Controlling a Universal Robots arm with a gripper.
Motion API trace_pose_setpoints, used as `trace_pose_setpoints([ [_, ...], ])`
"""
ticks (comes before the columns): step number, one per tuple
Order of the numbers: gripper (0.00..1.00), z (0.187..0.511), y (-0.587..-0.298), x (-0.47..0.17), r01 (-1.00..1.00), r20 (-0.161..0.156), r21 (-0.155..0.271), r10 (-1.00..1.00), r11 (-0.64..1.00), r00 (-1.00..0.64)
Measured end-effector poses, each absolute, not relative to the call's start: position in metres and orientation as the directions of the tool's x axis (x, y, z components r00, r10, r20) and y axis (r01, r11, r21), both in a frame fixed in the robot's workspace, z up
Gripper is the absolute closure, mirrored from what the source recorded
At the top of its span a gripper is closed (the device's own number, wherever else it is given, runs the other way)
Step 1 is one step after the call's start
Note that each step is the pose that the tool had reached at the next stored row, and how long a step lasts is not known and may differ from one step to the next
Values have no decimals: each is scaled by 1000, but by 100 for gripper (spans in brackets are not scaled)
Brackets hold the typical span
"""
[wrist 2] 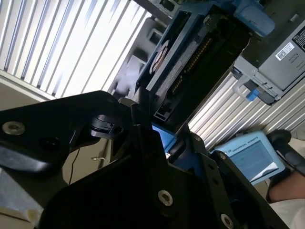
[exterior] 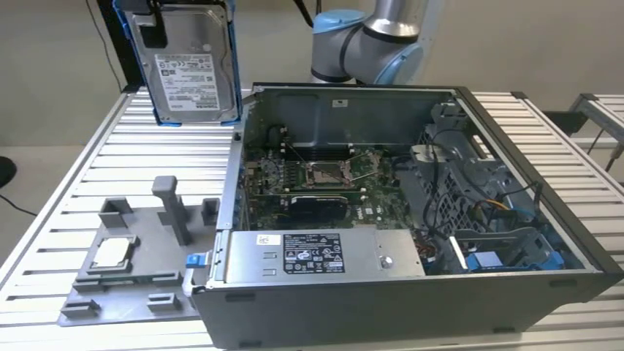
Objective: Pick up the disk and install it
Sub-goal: 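Pick up the disk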
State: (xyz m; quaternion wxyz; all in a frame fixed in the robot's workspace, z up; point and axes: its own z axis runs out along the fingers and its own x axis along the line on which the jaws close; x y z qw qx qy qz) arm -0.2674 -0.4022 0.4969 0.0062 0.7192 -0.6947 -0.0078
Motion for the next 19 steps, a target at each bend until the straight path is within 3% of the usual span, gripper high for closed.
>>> trace_pose_setpoints([
  [19,100,497,-402,-181,-999,-3,25,-999,-35,35],
])
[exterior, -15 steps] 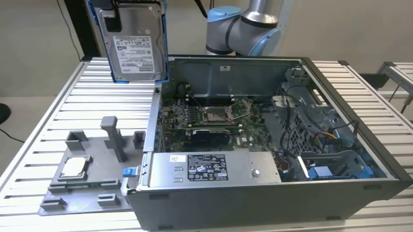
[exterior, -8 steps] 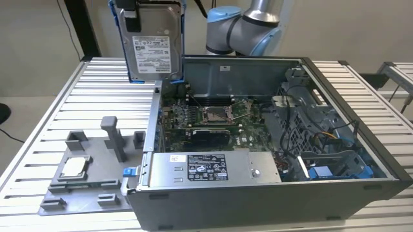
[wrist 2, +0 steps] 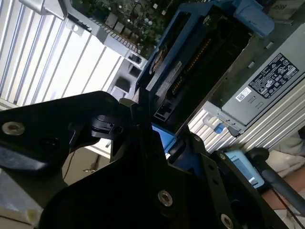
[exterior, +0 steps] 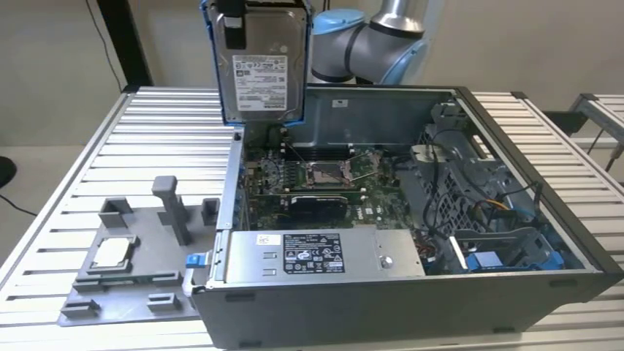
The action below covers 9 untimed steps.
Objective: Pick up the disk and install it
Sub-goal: 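Pick up the disk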
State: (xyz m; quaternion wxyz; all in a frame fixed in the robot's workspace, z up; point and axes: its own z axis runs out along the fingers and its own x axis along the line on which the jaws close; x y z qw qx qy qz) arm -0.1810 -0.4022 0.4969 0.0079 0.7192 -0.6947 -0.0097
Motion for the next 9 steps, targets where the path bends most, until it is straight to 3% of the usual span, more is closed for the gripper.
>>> trace_pose_setpoints([
  [9,100,497,-402,-140,-999,-3,27,-999,-35,35],
])
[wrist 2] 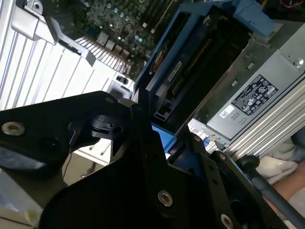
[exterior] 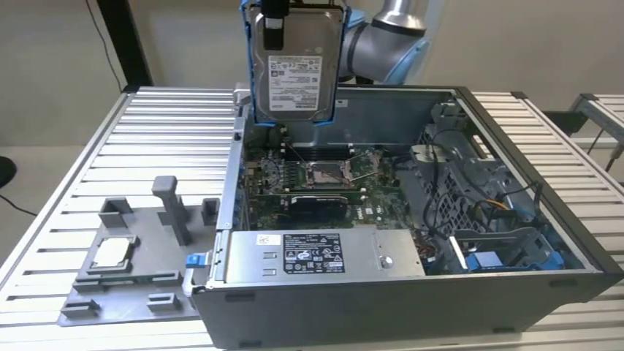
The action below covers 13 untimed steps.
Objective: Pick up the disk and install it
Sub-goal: 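Pick up the disk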
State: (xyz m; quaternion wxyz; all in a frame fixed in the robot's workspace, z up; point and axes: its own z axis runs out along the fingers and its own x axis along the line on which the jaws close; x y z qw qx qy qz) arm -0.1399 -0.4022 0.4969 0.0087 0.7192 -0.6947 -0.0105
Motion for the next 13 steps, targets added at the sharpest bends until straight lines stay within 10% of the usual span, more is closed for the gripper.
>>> trace_pose_setpoints([
  [13,100,497,-402,-81,-999,-4,30,-999,-35,35],
])
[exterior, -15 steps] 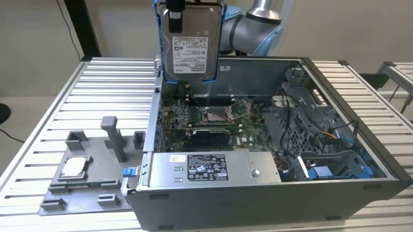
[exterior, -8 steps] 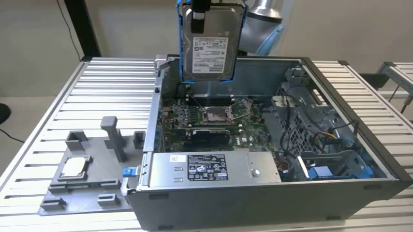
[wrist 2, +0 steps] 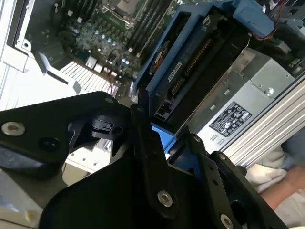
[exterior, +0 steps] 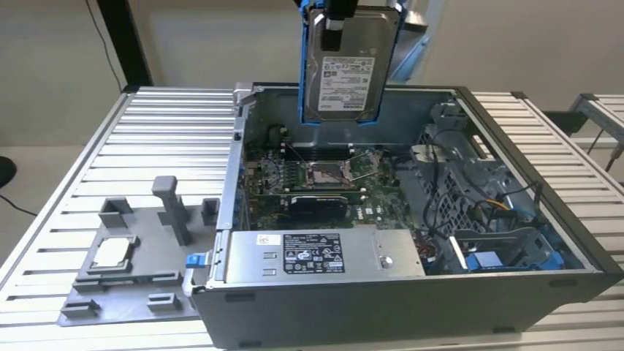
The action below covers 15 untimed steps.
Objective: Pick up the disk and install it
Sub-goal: 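Pick up the disk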
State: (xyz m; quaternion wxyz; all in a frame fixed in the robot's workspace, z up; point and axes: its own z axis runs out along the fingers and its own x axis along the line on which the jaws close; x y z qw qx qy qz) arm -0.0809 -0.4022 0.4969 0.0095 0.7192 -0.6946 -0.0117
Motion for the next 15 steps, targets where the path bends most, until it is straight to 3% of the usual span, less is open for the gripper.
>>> trace_pose_setpoints([
  [15,100,497,-402,-13,-999,-5,33,-999,-35,35],
])
